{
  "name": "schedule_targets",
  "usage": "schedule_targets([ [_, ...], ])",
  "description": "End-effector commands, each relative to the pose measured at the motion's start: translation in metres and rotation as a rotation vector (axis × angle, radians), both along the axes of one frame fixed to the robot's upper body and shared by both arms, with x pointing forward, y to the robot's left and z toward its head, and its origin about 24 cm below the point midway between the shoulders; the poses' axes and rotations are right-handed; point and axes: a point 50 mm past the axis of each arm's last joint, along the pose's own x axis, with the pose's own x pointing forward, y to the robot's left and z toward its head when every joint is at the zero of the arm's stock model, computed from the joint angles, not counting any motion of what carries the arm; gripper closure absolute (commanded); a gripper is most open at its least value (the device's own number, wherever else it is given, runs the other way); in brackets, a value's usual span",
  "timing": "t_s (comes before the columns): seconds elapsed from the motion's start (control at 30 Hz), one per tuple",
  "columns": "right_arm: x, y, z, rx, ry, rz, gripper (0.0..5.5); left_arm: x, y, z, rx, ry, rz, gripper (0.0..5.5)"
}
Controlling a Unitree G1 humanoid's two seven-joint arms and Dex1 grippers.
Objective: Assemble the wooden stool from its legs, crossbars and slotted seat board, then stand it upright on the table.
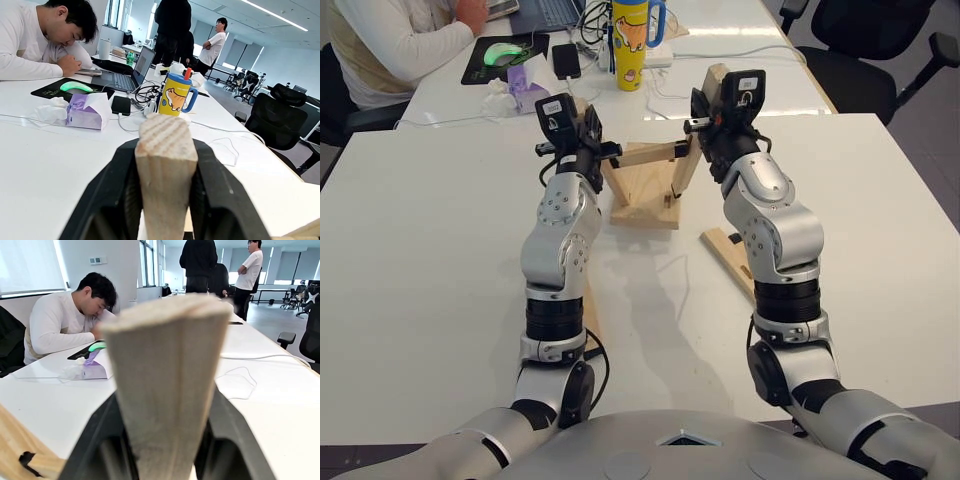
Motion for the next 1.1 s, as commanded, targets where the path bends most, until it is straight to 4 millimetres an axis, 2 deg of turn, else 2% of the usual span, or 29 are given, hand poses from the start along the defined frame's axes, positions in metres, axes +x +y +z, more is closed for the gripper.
schedule_targets([
  [0.03, 0.002, 0.008, 0.008, 0.04, 0.01, 0.029, 4.48, 0.002, -0.013, 0.023, -0.025, -0.102, -0.018, 4.45],
  [0.27, 0.0, 0.01, -0.002, 0.121, 0.11, 0.031, 4.48, 0.002, -0.013, 0.025, -0.049, -0.111, 0.003, 4.45],
  [0.47, -0.001, 0.007, -0.008, 0.14, 0.131, -0.006, 4.48, 0.001, -0.015, 0.023, -0.027, -0.107, -0.001, 4.45],
  [0.83, -0.004, 0.01, -0.018, 0.175, 0.18, -0.037, 4.48, -0.005, -0.034, 0.008, 0.089, -0.078, -0.085, 4.45],
  [1.1, -0.004, 0.006, -0.025, 0.298, 0.233, -0.1, 4.48, -0.007, -0.032, -0.002, 0.074, -0.039, -0.098, 4.45],
])
